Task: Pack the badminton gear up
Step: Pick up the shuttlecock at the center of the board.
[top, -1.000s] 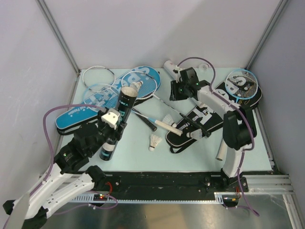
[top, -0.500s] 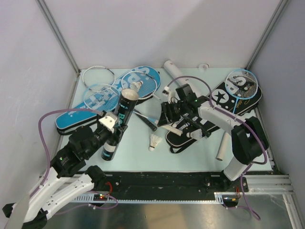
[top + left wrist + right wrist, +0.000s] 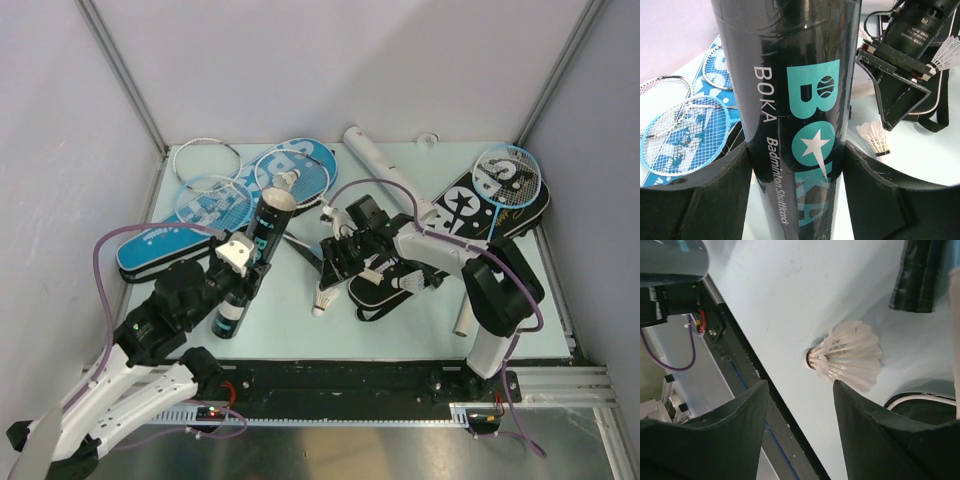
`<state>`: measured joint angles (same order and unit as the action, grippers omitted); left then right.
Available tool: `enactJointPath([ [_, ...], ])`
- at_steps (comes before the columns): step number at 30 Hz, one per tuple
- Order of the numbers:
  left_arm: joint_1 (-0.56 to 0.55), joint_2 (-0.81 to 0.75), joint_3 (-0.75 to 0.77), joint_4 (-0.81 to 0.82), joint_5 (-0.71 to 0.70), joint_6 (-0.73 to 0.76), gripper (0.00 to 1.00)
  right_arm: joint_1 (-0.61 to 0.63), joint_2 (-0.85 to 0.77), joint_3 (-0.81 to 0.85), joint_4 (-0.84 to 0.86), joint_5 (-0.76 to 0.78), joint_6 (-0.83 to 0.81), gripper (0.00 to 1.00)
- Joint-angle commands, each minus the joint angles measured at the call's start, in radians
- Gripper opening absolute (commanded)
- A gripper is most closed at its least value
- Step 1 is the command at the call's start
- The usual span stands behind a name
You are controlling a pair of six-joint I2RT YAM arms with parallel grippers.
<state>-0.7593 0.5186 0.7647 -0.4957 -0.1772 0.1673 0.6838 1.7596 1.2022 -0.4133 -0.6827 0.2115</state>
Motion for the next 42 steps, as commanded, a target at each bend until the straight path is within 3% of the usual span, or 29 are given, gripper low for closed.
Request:
enactJointPath([
  [1,-0.003,-0.01,0.005,0.064,-0.016,0.013,0.3,0.003,0.039,-0.011,0.033,0.043,-0.022,0.6],
  [7,-0.003,0.002,0.006,0.063,-0.021,0.009,0.3,0.007,0.069,-0.022,0.051,-0.003,-0.006,0.52],
  [9,-0.002,0.002,0.007,0.063,-0.027,0.008,0.3,0.009,0.064,-0.024,0.056,-0.009,-0.001,0.41],
  [13,-0.002,0.003,0.005,0.064,-0.035,0.006,0.3,0.002,0.039,-0.025,0.066,-0.033,0.011,0.07],
  [15,-0.003,0.001,0.004,0.063,-0.035,0.005,0.3,-0.005,0.011,-0.029,0.07,-0.04,0.024,0.02],
  [29,-0.002,0.073,0.002,0.063,0.063,0.015,0.31,-0.153,-0.507,-0.011,0.128,0.1,0.07,0.0],
  [42,-0.003,0.079,-0.082,0.067,0.303,0.286,0.28,-0.146,-0.725,0.124,0.096,0.144,-0.075,0.0],
])
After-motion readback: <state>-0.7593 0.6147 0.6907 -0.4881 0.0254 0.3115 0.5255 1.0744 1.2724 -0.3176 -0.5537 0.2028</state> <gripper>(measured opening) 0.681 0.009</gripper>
